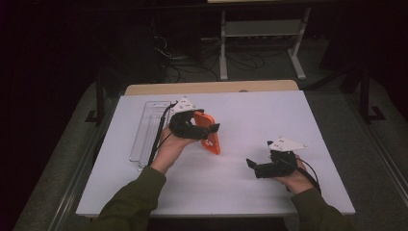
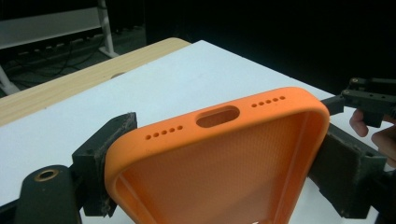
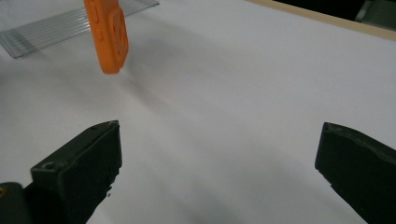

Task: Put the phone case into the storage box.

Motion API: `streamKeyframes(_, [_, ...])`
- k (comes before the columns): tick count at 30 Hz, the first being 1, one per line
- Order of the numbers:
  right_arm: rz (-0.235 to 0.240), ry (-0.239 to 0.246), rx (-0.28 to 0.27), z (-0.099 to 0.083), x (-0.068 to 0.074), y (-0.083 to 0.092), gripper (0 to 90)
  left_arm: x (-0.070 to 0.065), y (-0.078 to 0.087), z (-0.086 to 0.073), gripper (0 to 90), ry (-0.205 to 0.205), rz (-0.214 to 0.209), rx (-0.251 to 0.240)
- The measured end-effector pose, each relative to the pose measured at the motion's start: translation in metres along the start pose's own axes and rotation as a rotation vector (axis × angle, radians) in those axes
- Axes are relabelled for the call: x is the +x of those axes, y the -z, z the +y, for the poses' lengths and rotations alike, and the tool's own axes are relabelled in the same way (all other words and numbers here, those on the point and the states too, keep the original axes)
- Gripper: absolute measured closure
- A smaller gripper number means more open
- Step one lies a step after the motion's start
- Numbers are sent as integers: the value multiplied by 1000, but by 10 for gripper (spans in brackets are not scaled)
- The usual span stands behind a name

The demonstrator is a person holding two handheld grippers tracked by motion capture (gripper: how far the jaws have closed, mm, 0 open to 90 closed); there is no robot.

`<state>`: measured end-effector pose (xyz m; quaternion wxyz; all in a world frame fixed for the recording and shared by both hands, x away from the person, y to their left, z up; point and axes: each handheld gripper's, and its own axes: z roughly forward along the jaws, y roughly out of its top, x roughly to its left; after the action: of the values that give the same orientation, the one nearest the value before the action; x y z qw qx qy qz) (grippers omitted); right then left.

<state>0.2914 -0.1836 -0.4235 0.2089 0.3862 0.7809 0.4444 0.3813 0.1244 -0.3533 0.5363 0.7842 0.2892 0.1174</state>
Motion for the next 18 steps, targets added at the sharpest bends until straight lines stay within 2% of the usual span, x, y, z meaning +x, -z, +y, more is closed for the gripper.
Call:
streamKeyframes(4, [-1, -15, 12, -6, -1, 4, 0, -1, 1, 1, 151, -2, -2, 4])
streamKeyframes(9, [2, -4, 38, -14, -3, 7, 0, 0, 0, 1, 151, -10, -2, 10])
streamKeyframes(15, [-2, -30, 25, -15, -5, 12, 0, 1, 0, 4, 151, -21, -2, 21])
streamKeyframes(18, [-5, -17, 19, -14, -5, 12, 0, 3, 2, 6, 151, -25, 3, 31])
